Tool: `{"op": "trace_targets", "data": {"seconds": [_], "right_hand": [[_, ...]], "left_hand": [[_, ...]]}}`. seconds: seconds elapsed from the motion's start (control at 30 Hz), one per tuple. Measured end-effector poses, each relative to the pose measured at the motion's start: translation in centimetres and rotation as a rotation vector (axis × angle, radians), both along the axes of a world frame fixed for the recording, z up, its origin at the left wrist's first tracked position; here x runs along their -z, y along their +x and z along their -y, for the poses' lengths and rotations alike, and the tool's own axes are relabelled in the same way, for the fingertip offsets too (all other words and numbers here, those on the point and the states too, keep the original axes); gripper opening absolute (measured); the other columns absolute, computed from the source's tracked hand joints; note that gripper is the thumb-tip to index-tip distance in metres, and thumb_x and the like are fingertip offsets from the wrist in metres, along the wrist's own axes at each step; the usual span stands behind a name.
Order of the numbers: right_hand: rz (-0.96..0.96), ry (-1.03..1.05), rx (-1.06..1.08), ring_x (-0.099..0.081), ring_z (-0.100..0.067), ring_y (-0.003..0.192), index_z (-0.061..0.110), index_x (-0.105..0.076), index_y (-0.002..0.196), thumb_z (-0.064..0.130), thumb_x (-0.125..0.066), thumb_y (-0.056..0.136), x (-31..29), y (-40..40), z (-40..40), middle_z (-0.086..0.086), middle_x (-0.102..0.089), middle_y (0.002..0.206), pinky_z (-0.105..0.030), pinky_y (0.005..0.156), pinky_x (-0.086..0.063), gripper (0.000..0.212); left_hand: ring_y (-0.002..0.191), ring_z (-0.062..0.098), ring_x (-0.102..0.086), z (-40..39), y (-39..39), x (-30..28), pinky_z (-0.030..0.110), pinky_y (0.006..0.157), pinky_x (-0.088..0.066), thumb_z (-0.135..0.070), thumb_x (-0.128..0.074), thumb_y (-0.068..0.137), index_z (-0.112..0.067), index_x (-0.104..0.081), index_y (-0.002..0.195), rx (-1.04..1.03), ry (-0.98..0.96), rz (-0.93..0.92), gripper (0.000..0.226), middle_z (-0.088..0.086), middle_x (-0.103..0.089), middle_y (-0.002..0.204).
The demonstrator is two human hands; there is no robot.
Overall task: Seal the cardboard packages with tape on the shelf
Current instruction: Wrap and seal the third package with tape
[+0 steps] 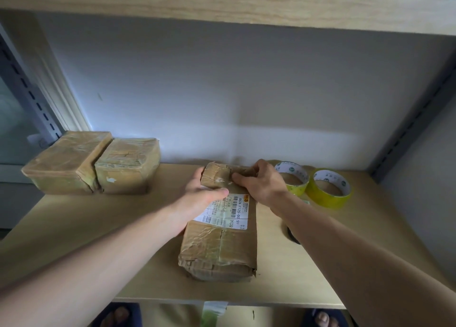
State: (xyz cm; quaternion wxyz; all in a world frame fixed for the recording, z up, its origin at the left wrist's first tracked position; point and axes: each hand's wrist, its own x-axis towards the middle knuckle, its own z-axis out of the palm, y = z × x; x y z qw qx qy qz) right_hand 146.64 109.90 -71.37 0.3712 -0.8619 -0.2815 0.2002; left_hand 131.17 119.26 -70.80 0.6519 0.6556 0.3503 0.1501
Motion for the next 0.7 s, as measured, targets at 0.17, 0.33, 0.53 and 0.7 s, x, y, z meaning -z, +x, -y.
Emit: {"op": "trace_targets", "data": {"seconds": [0.17,0.33,0.53,0.7], "right_hand": [[0.040,-0.031,-0.184,-0.065,-0.016,0.097,0.029,-0.060,0.111,0.079,-0.069,0.070,-0.2,0.2,0.7,0.007,-0.067,0.105,-0.031,0.079,-0.052,0.065],[0.242,-0.044,-0.128,-0.066,-0.012,0.069,0.024,-0.064,0.067,0.067,-0.066,0.085,-0.2,0.3,0.6,0.009,-0.069,0.070,-0.029,0.057,-0.046,0.046],[0.262,-0.046,-0.098,-0.069,-0.023,0.080,0.023,-0.076,0.084,0.056,-0.055,0.095,0.0,0.0,0.0,0.000,-0.074,0.081,-0.038,0.072,-0.058,0.041],[0.071,0.024,-0.101,-0.069,-0.024,0.096,0.025,-0.075,0.099,0.054,-0.054,0.098,0.0,-0.2,-0.3,-0.002,-0.075,0.101,-0.035,0.085,-0.055,0.035]], "left_hand": [[0.061,-0.004,-0.070,0.5,0.0,0.0,0.009,0.056,-0.050,0.010,-0.071,0.086,-0.008,-0.050,0.138,0.045,0.040,0.021,0.059,0.005,-0.070,0.094],[0.075,0.005,-0.068,0.6,0.0,-0.1,0.005,0.058,-0.047,0.005,-0.073,0.088,-0.014,-0.047,0.141,0.070,0.051,0.025,0.062,0.008,-0.072,0.100],[0.066,-0.003,-0.068,0.7,0.1,0.0,0.006,0.059,-0.048,0.007,-0.071,0.088,-0.012,-0.047,0.139,0.091,0.076,0.036,0.059,0.003,-0.070,0.095],[0.070,-0.005,-0.070,0.3,0.1,0.5,0.008,0.064,-0.049,0.006,-0.073,0.087,-0.012,-0.051,0.135,0.117,0.098,0.048,0.056,-0.004,-0.073,0.092]]}}
